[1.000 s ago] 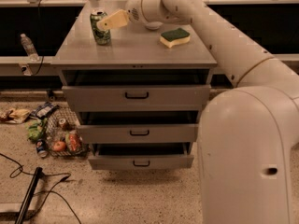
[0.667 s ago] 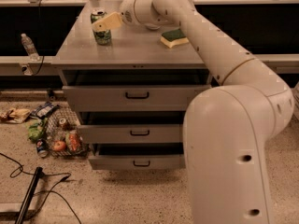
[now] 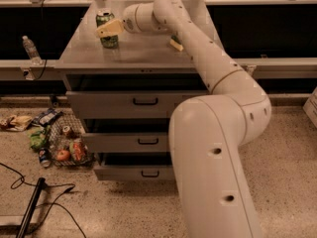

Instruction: Place green can into white bowl

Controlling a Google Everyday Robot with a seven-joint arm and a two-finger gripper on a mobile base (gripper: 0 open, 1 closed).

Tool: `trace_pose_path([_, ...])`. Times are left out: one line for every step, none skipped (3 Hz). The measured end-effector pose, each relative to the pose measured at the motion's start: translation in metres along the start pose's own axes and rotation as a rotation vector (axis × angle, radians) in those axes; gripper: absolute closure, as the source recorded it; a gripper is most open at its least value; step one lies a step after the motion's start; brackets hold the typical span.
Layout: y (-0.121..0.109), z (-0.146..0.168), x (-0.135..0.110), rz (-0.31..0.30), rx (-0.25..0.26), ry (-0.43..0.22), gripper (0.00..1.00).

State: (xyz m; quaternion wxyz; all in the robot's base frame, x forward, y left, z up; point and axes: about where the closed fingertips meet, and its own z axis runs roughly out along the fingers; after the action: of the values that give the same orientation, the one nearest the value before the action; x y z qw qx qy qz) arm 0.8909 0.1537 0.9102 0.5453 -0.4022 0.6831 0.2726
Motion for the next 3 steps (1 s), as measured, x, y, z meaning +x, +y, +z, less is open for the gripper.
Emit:
trace_pose_path([-0.006,0.027,0.004,-0.005,-0.027,-0.025,0.26])
trace_pose_path([-0.004,0.036,0.004,-0.012,-0.053,-0.043,0.49])
trace_pose_path([-0.030,0.013,-0.003,-0.016,0.004,-0.055,0.72])
